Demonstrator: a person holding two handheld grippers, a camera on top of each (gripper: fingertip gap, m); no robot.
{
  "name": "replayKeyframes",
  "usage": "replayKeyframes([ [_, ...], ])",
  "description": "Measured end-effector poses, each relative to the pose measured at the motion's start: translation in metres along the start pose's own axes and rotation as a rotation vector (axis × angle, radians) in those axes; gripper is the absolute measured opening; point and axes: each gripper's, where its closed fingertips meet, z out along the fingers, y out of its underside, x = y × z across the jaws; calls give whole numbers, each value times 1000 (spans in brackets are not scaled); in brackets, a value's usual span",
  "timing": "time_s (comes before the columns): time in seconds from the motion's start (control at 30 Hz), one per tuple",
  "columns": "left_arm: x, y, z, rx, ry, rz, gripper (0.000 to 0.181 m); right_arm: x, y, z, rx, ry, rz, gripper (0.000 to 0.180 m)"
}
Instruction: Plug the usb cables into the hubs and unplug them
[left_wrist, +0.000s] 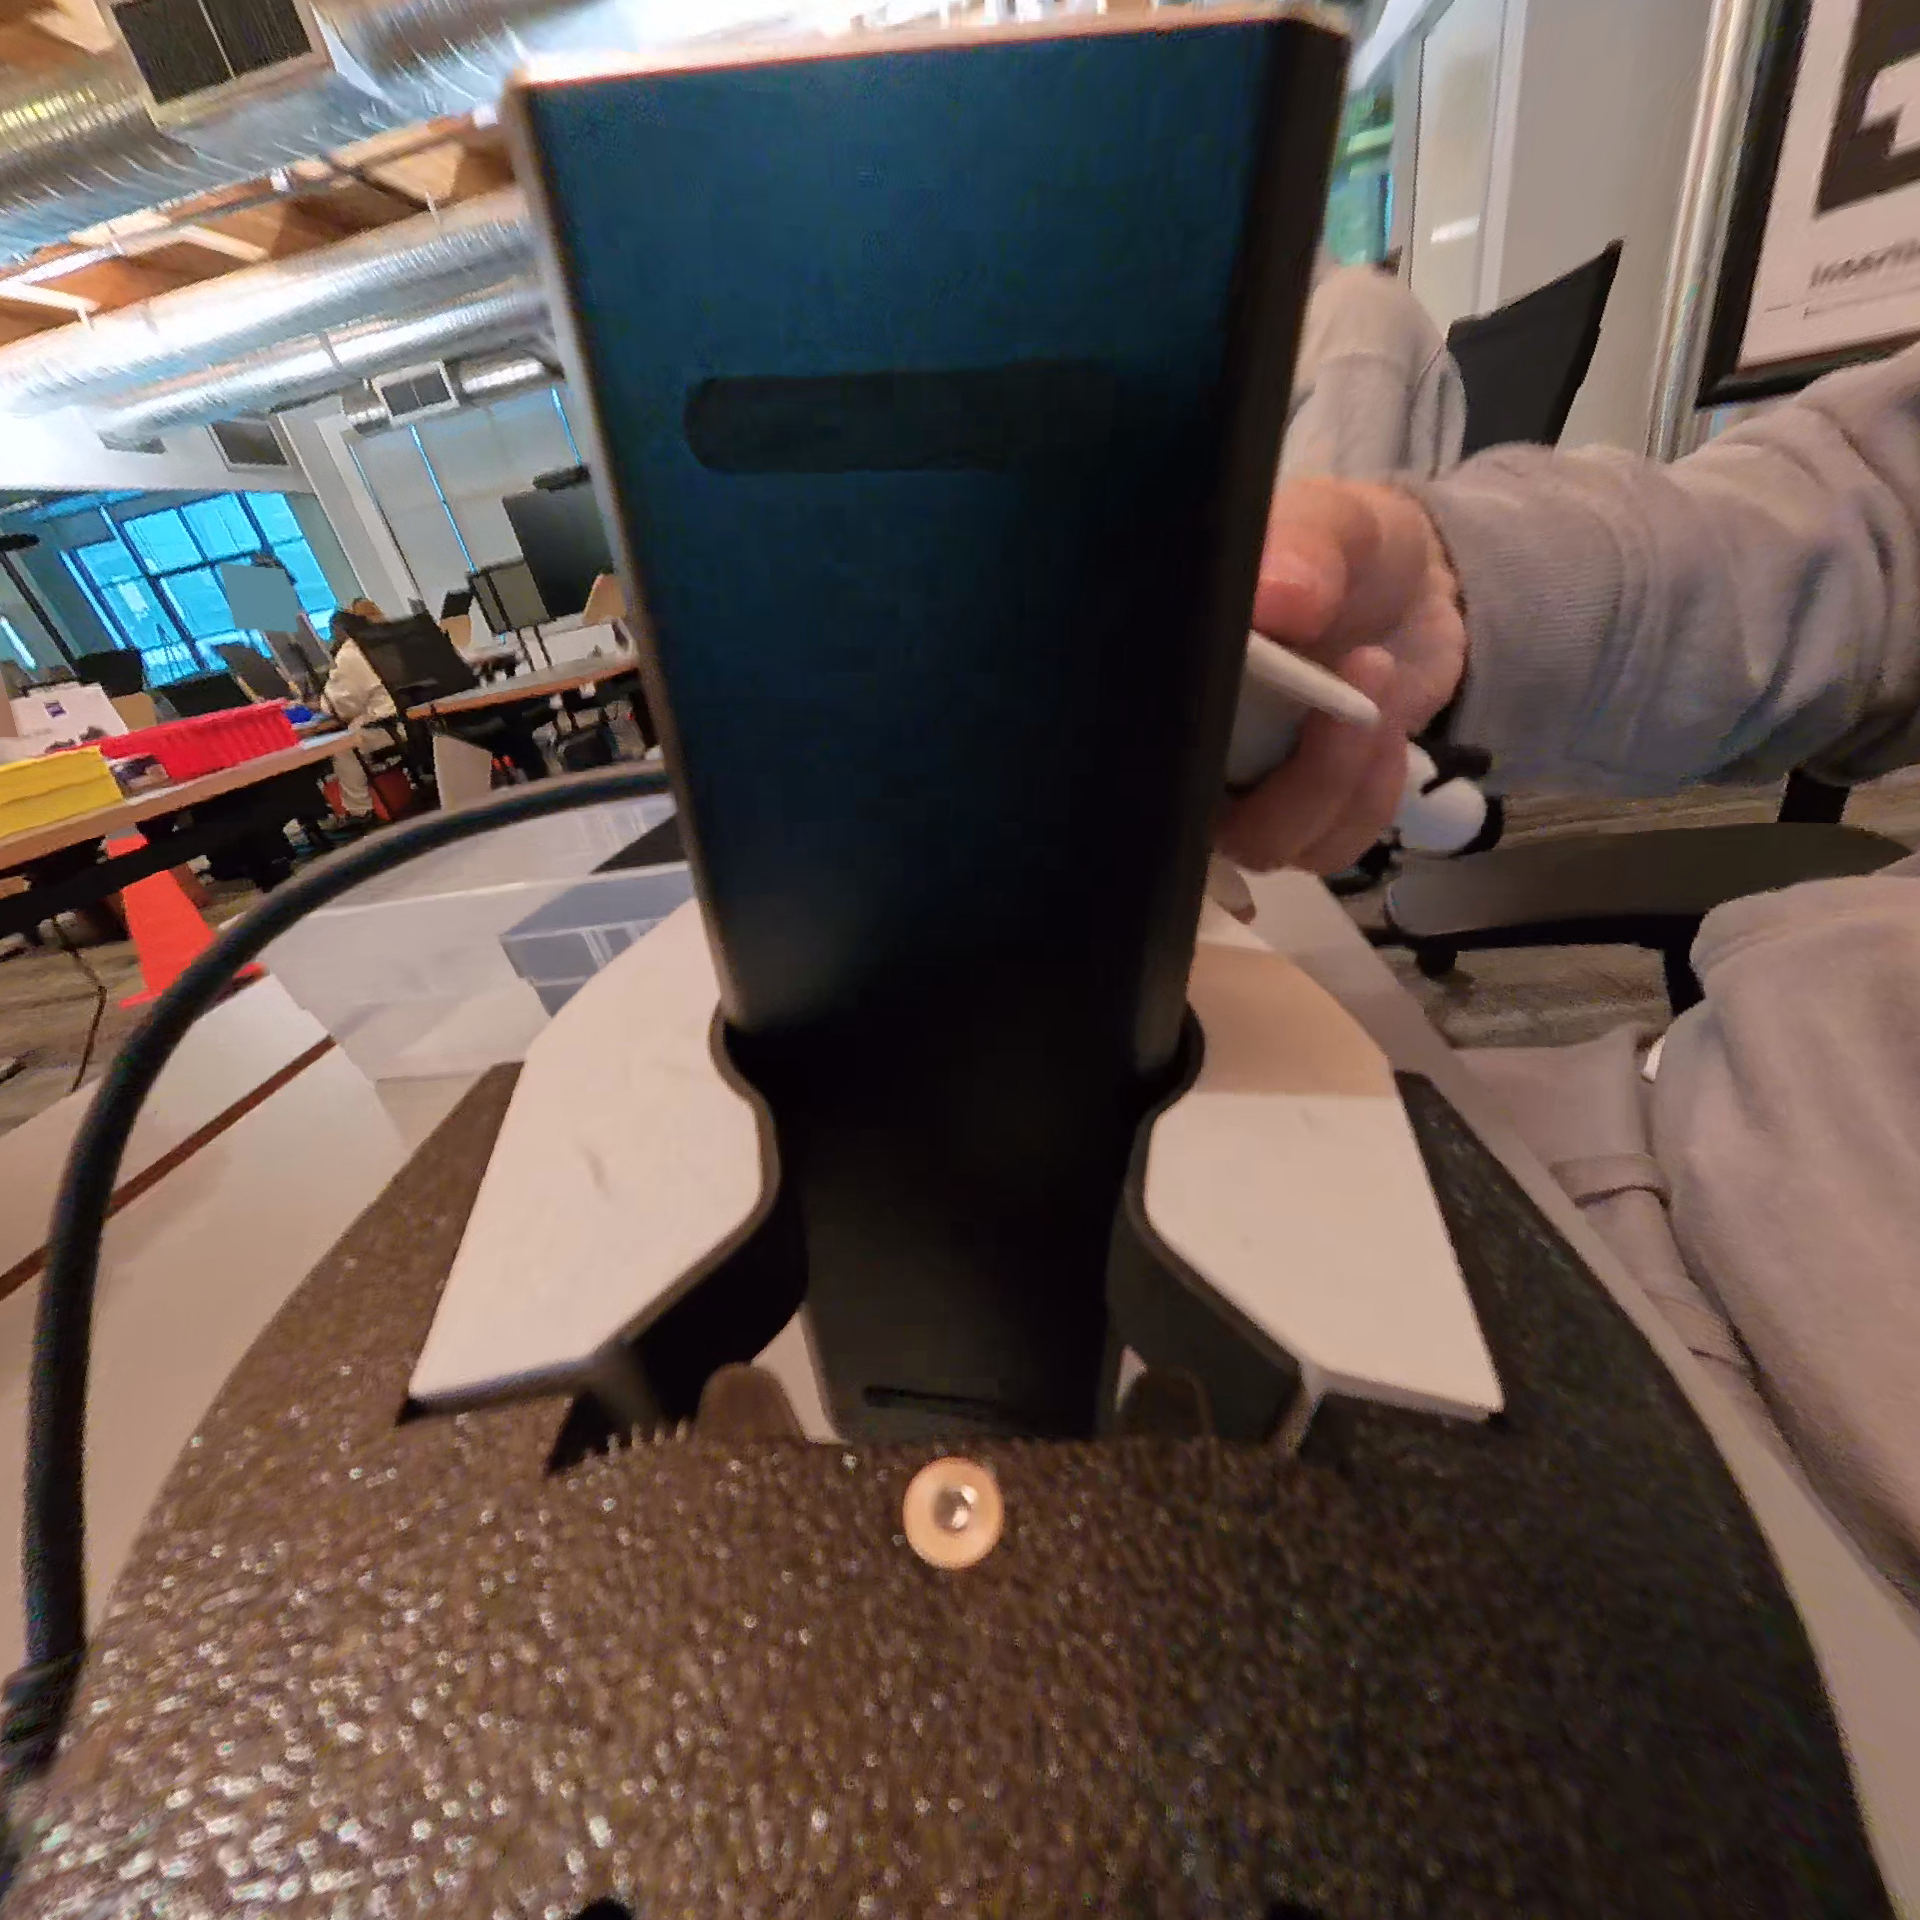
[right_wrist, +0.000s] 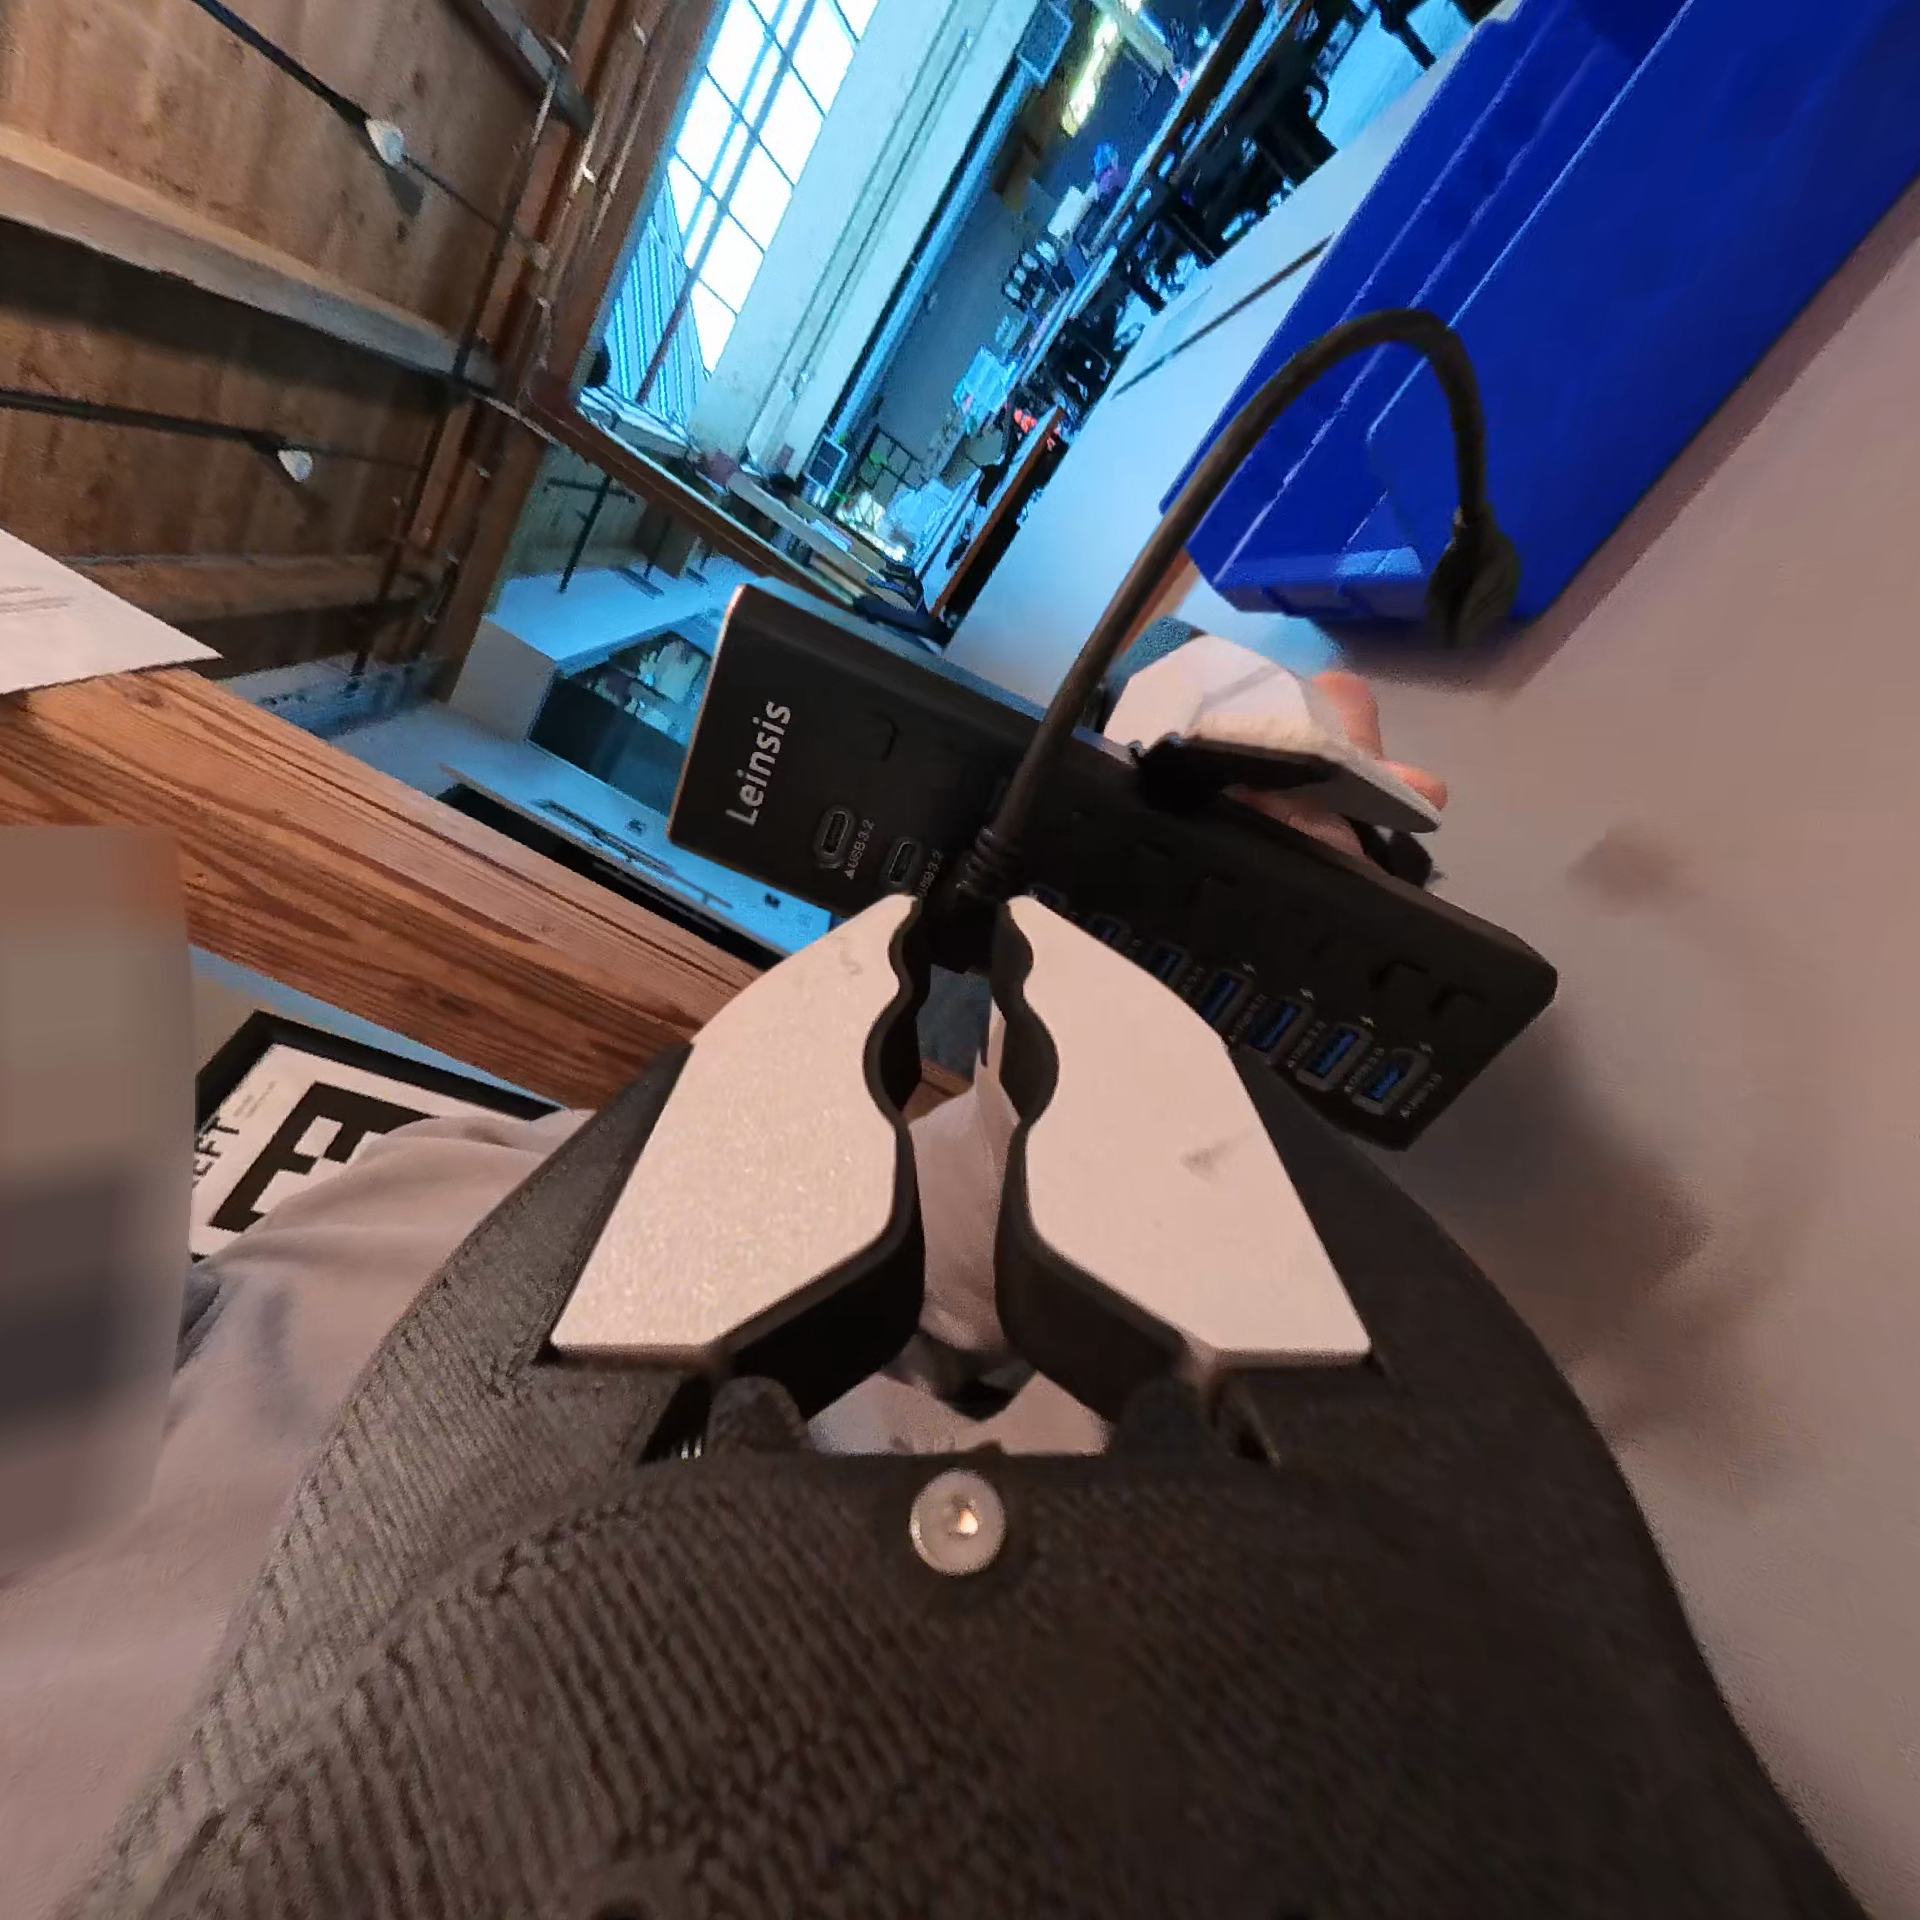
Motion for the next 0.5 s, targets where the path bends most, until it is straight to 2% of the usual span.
replayKeyframes([
  [0.13,0,-8,-1,54,0,-34,74,-1,-4,-3,81,13,-22,12],
  [0.23,-2,-7,1,43,-15,-42,74,1,-5,-6,63,61,-87,12],
  [0.4,1,-8,0,45,-8,-16,73,0,1,-9,10,4,-27,12],
  [0.5,3,-7,6,36,5,-31,73,0,2,-16,-31,11,-59,12],
])
